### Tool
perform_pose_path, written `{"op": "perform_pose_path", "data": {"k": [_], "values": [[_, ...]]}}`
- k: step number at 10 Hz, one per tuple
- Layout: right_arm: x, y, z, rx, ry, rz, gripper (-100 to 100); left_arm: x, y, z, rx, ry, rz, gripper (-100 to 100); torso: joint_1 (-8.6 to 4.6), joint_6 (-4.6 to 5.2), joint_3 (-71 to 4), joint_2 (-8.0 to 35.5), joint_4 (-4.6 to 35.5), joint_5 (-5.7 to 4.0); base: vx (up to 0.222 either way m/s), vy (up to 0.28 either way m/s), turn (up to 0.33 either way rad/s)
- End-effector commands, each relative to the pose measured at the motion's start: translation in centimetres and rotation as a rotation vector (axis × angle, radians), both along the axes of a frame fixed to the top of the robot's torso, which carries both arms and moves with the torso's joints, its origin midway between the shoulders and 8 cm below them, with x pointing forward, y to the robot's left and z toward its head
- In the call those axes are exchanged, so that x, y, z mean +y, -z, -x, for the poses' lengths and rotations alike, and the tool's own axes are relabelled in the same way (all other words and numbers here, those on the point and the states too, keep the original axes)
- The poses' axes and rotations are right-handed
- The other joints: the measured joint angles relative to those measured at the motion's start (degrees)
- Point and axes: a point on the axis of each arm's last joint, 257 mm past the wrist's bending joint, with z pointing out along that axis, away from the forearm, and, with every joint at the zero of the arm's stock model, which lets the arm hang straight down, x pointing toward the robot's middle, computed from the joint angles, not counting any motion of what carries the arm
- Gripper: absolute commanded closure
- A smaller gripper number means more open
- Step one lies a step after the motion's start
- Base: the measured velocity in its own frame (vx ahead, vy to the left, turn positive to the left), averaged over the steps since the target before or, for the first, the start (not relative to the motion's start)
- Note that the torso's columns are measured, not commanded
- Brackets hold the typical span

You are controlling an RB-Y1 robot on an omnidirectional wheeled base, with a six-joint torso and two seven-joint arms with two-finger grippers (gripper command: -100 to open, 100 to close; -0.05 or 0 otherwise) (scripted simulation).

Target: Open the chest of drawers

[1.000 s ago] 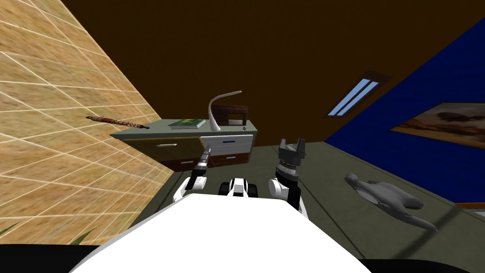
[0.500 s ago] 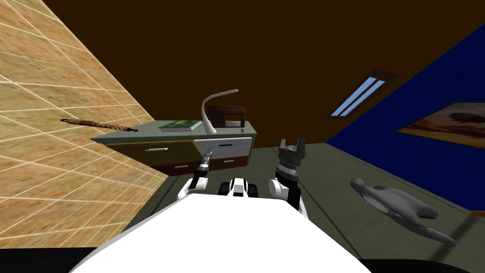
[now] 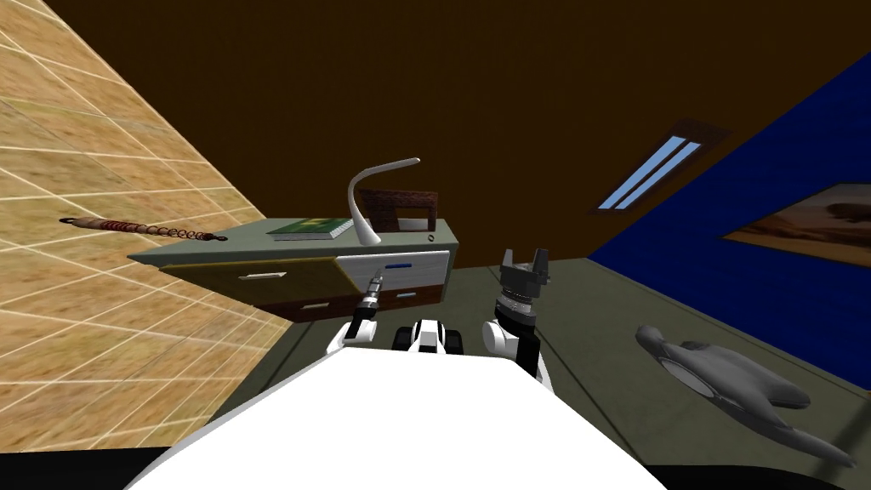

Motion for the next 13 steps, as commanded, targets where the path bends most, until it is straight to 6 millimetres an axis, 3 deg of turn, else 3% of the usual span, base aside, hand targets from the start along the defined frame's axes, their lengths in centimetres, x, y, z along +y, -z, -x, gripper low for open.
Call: {"op": "perform_pose_path", "data": {"k": [1,4,6,7,8,13], "values": [[0.0,0.0,0.0,0.000,0.000,0.000,0,-0.9,2.6,-0.1,0.043,-0.015,0.050,-100,0.00,0.01,0.0,0.0,0.0,0.00,0.140,-0.054,0.003],[0.0,0.0,0.0,0.000,0.000,0.000,0,-2.5,4.1,-0.1,0.063,-0.025,0.106,-100,-0.03,0.00,0.1,0.1,0.0,-0.02,0.092,-0.031,0.002],[0.0,0.0,0.0,0.000,0.000,0.000,0,-2.0,3.4,-1.1,0.060,-0.024,0.094,-100,-0.01,0.00,0.1,0.2,0.1,-0.01,0.043,0.001,-0.001],[0.0,0.0,0.0,0.000,0.000,0.000,0,-2.1,3.5,-0.7,0.057,-0.023,0.094,-100,-0.03,0.01,0.0,0.0,0.0,-0.01,0.040,0.006,-0.002],[0.0,0.0,0.0,0.000,0.000,0.000,0,-2.1,3.5,-0.8,0.059,-0.023,0.094,100,-0.08,0.00,0.0,0.0,0.0,-0.02,0.005,0.002,0.001],[0.0,0.0,0.0,0.000,0.000,0.000,0,-2.4,2.9,-0.8,0.058,-0.014,0.093,100,0.15,0.00,-0.1,-0.2,-0.3,0.16,-0.170,-0.034,0.016]]}}
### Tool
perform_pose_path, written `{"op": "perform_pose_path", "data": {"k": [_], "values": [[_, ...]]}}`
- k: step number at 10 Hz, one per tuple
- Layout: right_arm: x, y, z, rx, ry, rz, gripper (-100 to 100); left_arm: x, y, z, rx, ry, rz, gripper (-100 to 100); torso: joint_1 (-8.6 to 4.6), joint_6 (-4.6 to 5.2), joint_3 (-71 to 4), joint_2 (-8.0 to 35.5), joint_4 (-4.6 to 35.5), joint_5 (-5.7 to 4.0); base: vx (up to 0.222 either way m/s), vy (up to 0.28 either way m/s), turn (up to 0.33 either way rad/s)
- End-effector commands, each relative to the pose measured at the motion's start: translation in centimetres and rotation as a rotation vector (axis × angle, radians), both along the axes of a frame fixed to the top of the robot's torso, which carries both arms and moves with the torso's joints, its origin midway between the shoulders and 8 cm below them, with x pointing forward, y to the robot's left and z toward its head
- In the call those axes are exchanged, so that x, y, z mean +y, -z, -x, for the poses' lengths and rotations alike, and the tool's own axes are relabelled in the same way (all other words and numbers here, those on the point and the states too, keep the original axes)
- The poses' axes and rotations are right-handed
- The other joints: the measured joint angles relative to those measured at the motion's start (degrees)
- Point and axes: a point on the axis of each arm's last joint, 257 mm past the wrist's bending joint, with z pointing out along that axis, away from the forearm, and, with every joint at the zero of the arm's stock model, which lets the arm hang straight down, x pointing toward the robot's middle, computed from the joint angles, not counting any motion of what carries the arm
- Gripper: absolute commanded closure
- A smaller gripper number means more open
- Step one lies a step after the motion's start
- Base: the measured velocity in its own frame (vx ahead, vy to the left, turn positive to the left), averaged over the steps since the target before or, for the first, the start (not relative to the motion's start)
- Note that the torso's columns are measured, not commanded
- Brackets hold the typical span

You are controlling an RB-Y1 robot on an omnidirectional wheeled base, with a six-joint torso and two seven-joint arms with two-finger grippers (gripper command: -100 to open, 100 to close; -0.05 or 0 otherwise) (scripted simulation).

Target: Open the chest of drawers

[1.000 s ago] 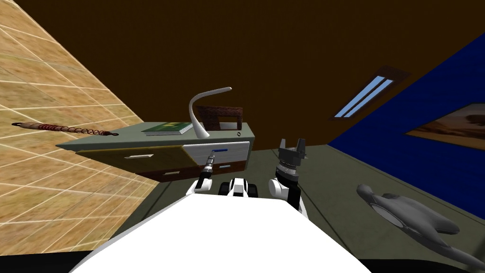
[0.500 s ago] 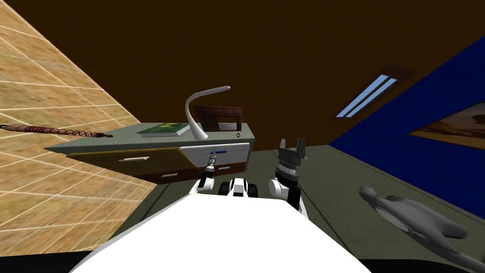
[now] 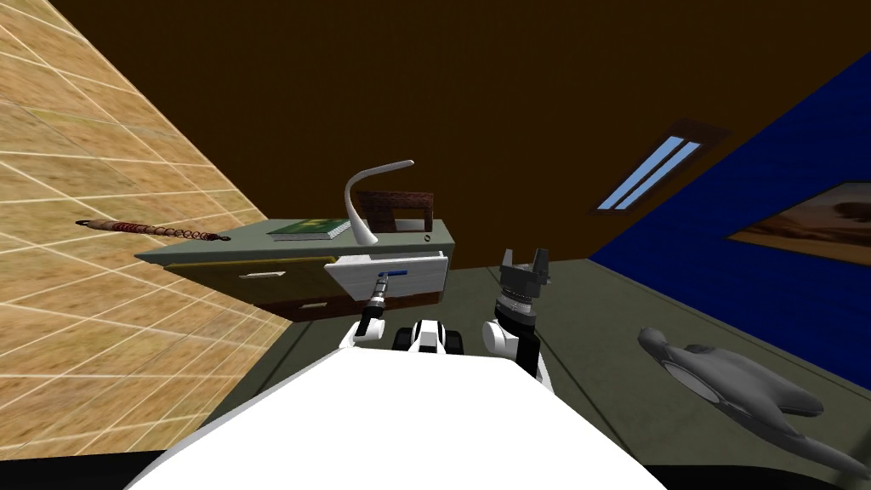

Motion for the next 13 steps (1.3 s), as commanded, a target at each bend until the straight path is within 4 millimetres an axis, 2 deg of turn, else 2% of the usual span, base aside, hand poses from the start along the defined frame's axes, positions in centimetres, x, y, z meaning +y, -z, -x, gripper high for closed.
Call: {"op": "perform_pose_path", "data": {"k": [1,5,6,7,13], "values": [[0.0,0.0,0.0,0.000,0.000,0.000,0,-0.1,0.0,0.0,0.003,0.002,0.000,100,-0.03,-0.02,-0.1,-0.1,0.0,-0.04,-0.094,-0.021,0.001],[0.0,0.0,0.0,0.000,0.000,0.000,0,-0.5,1.3,0.7,0.036,0.009,0.001,100,-0.04,-0.09,0.1,0.1,-0.1,0.03,-0.188,-0.037,0.023],[0.0,0.0,0.0,0.000,0.000,0.000,0,-0.5,0.2,0.2,0.005,0.011,-0.001,100,-0.06,-0.01,0.0,-0.1,-0.2,0.08,-0.106,-0.036,0.015],[0.0,0.0,0.0,0.000,0.000,0.000,0,-0.5,-0.6,-0.9,0.008,0.014,-0.002,-100,0.00,0.05,-0.2,-0.4,0.0,-0.04,-0.067,-0.020,0.029],[0.0,0.0,0.0,0.000,0.000,0.000,0,-0.3,-4.0,-4.5,0.008,0.025,-0.006,-100,-0.25,0.02,0.2,0.3,0.3,-0.20,-0.054,-0.011,0.019]]}}
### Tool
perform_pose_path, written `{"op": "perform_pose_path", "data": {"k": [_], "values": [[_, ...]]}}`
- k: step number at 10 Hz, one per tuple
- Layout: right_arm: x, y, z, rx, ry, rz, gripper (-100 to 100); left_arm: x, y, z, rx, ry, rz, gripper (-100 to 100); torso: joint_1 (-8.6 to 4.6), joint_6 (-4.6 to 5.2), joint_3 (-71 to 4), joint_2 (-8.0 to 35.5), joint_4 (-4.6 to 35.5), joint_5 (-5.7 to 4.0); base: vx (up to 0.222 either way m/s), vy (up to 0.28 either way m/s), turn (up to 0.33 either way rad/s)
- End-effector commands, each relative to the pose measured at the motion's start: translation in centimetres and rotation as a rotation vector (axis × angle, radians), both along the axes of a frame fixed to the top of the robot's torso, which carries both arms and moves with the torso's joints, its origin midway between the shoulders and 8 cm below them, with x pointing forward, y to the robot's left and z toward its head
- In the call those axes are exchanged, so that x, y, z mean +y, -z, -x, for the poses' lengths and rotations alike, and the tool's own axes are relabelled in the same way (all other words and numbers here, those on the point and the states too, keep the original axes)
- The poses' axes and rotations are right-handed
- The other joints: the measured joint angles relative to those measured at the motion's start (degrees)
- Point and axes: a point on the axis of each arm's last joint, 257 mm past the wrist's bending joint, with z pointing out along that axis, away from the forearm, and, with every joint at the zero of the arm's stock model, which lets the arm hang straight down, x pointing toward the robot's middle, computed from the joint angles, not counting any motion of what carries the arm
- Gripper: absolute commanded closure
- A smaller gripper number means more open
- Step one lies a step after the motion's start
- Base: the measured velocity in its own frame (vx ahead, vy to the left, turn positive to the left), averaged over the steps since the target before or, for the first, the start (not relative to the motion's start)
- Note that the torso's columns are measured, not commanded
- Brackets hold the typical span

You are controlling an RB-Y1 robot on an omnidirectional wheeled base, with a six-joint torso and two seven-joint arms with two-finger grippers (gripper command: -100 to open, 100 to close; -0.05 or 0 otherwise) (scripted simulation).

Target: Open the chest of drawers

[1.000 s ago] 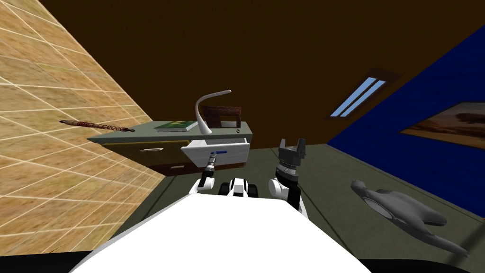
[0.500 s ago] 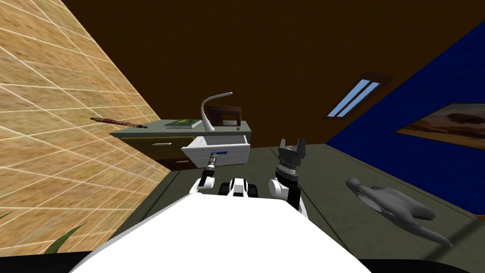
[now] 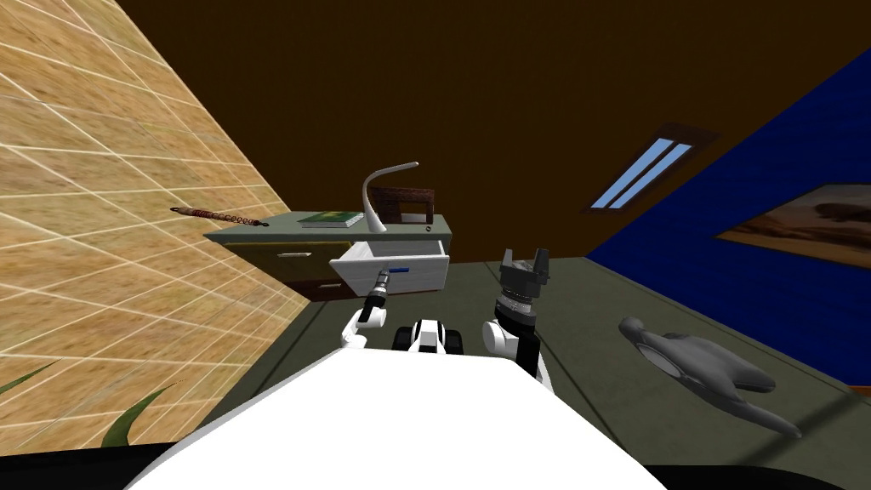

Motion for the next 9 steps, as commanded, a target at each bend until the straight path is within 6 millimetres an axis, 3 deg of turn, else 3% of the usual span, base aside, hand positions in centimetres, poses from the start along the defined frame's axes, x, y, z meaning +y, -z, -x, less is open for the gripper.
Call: {"op": "perform_pose_path", "data": {"k": [1,2,3,4,9], "values": [[0.00,0.00,0.00,0.000,0.000,0.000,0,0.15,-1.66,-1.46,0.000,0.004,-0.003,-100,-0.02,-0.01,0.0,0.0,0.0,0.00,-0.053,-0.017,0.016],[0.00,0.00,0.00,0.000,0.000,0.000,0,0.15,-2.27,-1.98,0.000,0.006,-0.003,-100,-0.02,-0.01,0.0,-0.1,0.0,0.00,-0.052,-0.016,0.012],[0.00,0.00,0.00,0.000,0.000,0.000,0,0.22,-1.54,-1.57,0.004,0.004,-0.002,-100,-0.04,-0.04,0.0,0.0,0.1,-0.07,-0.020,-0.006,0.001],[0.00,0.00,0.00,0.000,0.000,0.000,0,0.24,-1.47,-1.61,0.008,0.004,-0.001,0,-0.04,-0.03,0.0,0.0,0.0,-0.05,0.000,0.000,0.000],[0.00,0.00,0.00,0.000,0.000,0.000,0,0.25,-1.29,-1.55,0.012,0.003,0.000,0,0.00,-0.01,0.0,-0.1,0.0,0.00,0.000,0.000,0.000]]}}
